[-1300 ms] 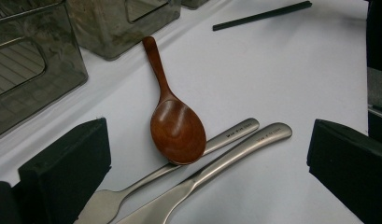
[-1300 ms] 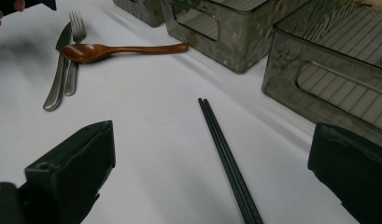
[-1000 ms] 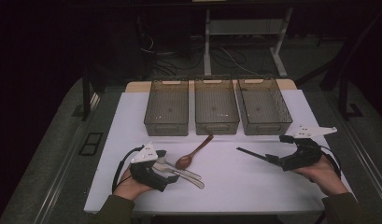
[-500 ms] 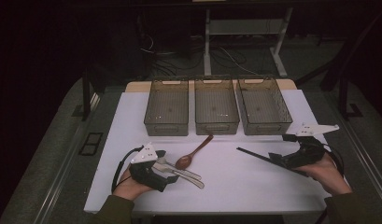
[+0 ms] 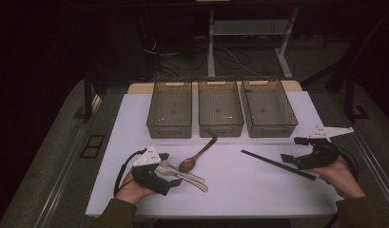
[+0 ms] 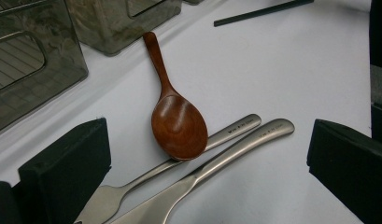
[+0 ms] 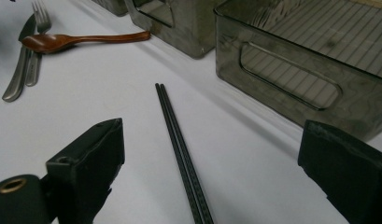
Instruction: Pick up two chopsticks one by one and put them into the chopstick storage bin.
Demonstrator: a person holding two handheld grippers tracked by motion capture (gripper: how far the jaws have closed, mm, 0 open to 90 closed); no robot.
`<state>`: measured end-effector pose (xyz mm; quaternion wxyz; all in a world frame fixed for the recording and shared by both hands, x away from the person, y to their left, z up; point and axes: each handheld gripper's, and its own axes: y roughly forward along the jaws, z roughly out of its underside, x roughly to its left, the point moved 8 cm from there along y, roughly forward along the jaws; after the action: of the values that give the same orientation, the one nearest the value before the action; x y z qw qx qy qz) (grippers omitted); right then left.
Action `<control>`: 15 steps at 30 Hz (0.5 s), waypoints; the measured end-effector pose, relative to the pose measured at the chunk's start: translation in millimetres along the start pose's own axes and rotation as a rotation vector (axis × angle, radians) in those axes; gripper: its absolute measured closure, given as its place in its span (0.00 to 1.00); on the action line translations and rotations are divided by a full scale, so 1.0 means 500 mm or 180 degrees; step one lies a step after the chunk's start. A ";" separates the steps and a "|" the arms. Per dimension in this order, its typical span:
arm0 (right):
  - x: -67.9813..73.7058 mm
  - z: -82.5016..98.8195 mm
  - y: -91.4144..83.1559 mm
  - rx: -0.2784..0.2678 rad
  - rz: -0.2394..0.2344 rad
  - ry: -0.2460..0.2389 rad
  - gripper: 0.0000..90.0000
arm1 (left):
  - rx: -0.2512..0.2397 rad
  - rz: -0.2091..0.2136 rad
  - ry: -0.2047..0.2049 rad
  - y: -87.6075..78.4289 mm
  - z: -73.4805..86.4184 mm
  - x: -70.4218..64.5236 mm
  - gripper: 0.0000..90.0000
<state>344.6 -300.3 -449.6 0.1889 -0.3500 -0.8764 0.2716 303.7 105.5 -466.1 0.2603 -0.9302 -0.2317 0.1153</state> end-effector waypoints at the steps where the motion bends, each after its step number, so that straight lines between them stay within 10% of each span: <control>1: -0.004 0.003 -0.002 0.0008 0.0014 -0.0007 0.16 | 0.0002 0.0002 0.0001 0.000 0.000 0.000 0.00; 15: -0.015 0.029 0.001 0.0200 0.0017 0.0017 0.27 | 0.0014 0.0015 -0.0018 0.003 0.003 0.000 0.00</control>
<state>342.3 -310.4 -462.4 0.2014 -0.3470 -0.8660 0.2986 303.9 105.2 -467.8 0.2615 -0.9298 -0.2299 0.1190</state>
